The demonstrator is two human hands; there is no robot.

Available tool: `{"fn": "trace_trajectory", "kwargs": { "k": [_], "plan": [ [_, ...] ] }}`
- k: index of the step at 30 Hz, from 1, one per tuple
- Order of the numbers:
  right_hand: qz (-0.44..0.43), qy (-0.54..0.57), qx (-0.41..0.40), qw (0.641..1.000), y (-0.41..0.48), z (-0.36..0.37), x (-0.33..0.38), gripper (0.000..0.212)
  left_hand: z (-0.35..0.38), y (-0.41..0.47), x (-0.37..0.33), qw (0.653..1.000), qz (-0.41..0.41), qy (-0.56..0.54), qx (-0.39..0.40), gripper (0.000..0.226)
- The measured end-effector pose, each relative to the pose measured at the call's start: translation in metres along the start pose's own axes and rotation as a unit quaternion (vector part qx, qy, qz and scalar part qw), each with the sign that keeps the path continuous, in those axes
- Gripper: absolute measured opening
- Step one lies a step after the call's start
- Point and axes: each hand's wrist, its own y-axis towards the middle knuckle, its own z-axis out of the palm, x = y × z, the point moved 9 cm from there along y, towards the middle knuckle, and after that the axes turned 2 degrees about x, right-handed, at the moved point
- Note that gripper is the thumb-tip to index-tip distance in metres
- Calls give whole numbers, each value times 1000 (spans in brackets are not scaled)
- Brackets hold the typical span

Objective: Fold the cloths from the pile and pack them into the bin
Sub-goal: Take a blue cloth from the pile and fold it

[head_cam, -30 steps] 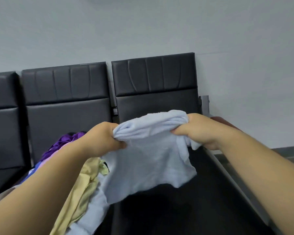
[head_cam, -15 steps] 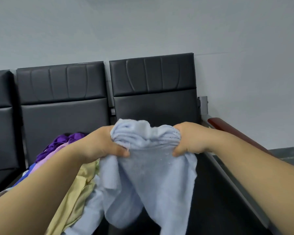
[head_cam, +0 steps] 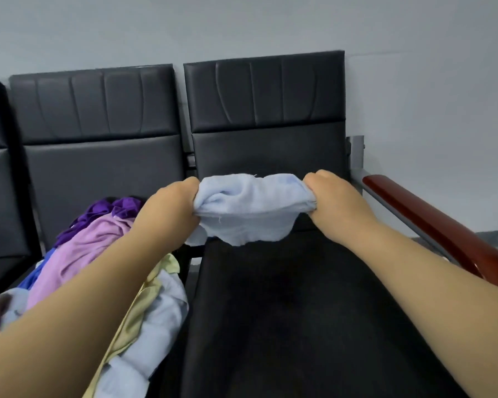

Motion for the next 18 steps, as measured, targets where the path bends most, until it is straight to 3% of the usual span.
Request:
{"fn": "trace_trajectory", "kwargs": {
  "k": [2, 5, 8, 12, 14, 18],
  "plan": [
    [19, 22, 54, 998, -13, 19, -5, 30, 22, -14, 2, 998, 2, -14, 55, 29],
    [36, 55, 266, 962, -51, 87, -13, 12, 83, -45, 11, 982, 23, -89, 163, 30],
    [93, 88, 422, 897, -101, 152, -28, 33, 153, -89, 15, 938, 20, -117, 326, 37],
    [120, 96, 467, 871, -124, 191, -37, 44, 207, -123, 23, 877, 10, -56, 478, 47],
    [136, 124, 450, 874, -119, 190, -35, 50, 210, -117, 26, 878, -9, -92, 470, 54],
    [149, 168, 413, 883, -108, 202, -27, 64, 220, -101, 24, 898, -79, -205, 381, 56]
  ]
}}
